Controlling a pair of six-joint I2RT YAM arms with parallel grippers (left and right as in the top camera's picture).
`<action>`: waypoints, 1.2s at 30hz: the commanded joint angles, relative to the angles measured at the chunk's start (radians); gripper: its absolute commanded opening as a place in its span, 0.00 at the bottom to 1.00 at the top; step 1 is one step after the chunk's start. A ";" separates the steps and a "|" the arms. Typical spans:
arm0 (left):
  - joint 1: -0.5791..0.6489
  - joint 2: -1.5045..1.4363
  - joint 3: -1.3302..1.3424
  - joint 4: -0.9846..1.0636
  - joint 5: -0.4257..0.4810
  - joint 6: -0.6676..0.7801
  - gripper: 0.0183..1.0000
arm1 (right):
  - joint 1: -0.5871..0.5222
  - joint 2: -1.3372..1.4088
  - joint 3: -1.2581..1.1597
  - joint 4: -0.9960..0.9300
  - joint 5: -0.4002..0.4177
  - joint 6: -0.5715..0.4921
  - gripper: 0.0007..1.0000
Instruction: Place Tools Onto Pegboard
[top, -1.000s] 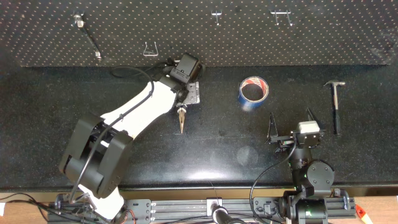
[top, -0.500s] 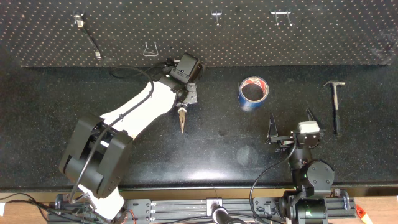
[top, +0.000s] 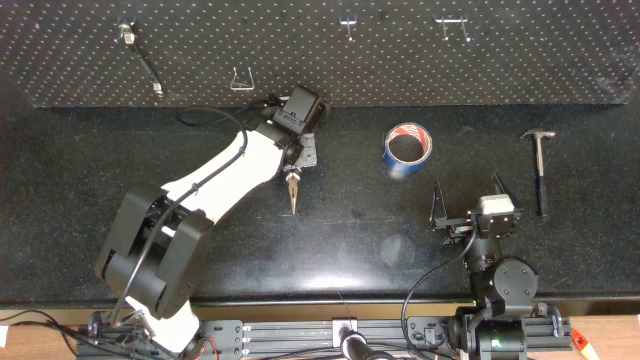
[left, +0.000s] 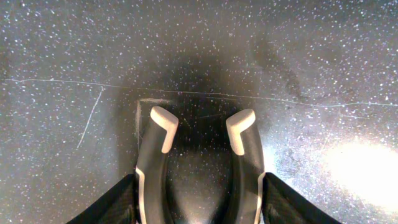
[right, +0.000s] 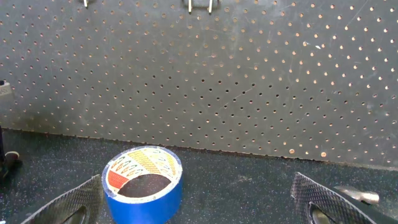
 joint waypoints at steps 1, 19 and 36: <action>-0.003 0.022 0.000 0.003 0.003 -0.013 0.22 | 0.010 -0.007 -0.004 -0.002 -0.010 -0.010 0.98; 0.128 -0.529 0.000 0.018 -0.365 0.256 0.01 | 0.010 -0.007 -0.004 -0.002 -0.010 -0.010 0.98; 0.231 -0.275 0.000 0.787 -0.245 0.449 0.01 | 0.010 -0.007 -0.004 -0.003 -0.010 -0.010 0.98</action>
